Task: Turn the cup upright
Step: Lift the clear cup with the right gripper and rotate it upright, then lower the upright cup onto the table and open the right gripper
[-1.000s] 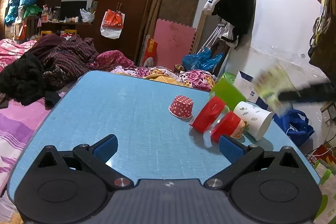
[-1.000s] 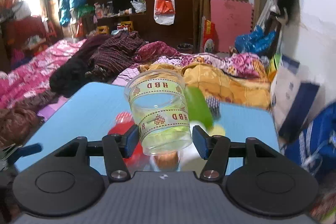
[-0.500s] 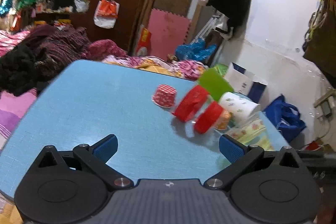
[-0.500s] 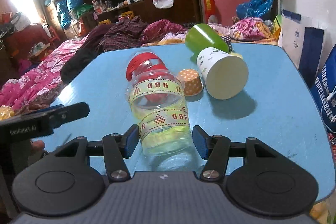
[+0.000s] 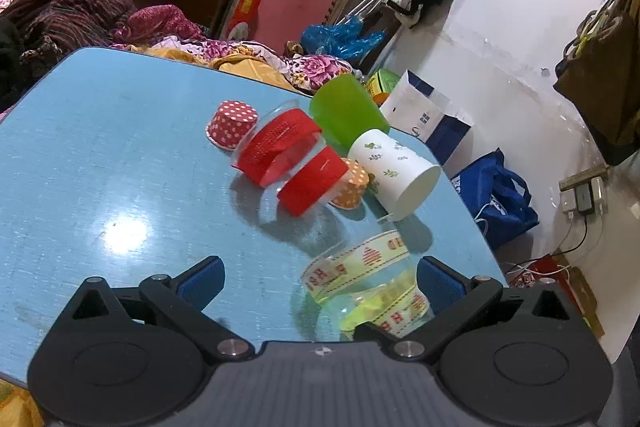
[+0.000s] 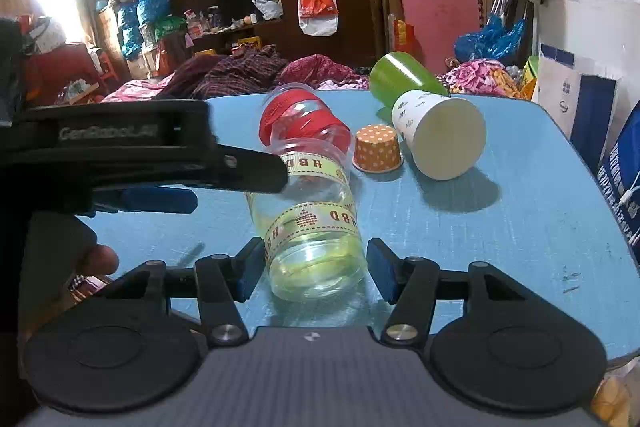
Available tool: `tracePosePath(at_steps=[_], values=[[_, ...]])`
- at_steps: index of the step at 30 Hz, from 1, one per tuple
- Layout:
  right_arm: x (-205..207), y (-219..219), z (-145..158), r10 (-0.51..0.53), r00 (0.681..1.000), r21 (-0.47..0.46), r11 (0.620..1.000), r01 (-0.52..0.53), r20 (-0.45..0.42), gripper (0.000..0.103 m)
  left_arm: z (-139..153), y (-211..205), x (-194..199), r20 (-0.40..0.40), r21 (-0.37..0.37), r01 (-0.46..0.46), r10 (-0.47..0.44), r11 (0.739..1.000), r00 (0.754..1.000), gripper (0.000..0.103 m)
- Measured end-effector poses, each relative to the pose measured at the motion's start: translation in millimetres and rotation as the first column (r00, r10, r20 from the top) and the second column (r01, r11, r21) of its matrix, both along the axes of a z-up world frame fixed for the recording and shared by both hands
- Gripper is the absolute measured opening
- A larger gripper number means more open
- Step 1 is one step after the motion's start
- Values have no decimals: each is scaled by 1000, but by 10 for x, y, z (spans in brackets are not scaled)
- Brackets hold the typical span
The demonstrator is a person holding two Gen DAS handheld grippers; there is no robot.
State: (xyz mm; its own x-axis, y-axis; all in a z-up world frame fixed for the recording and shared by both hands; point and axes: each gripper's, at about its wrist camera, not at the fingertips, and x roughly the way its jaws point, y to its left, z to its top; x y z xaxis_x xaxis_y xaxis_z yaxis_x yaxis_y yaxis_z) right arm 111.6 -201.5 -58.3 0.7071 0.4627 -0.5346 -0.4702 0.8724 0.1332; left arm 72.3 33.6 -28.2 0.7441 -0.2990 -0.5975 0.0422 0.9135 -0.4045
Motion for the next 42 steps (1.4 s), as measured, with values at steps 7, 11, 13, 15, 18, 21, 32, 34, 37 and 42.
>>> tracePosePath(at_steps=[7,11,13,15,18,21,32,34,37,42], values=[[-74,72,20,13,1000,-17,1000,-12,25,62,18,4,41,-28,-22,6,-6,1000,1000,103],[-129,67,35,26,998,-26,999,-24,50,64,0,-83,74,-51,11,7,-6,1000,999,103],[-158,58,35,35,998,-29,999,-33,55,68,-6,-123,68,-55,9,12,-12,1000,998,103],[-192,43,31,41,998,-27,999,-40,56,68,-12,-141,43,-58,6,12,-11,1000,998,103],[-257,-16,18,54,996,-23,998,-52,69,68,-18,-149,-8,-61,9,-2,3,1000,998,102],[-341,-95,3,64,994,-17,998,-63,83,68,-34,-152,-22,-80,-2,-14,14,1000,997,98],[-335,-143,-32,118,990,7,993,-119,80,68,-96,-236,96,-133,-36,-72,66,997,989,91],[-352,-114,-40,133,988,-2,991,-134,83,68,-98,-234,135,-138,-25,-84,80,996,987,85],[-371,-88,-53,158,985,0,987,-158,75,68,-109,-256,181,-136,-7,-83,81,997,987,84],[-389,-99,-61,172,983,7,985,-173,66,68,-78,-306,193,-98,60,-56,62,997,993,82]])
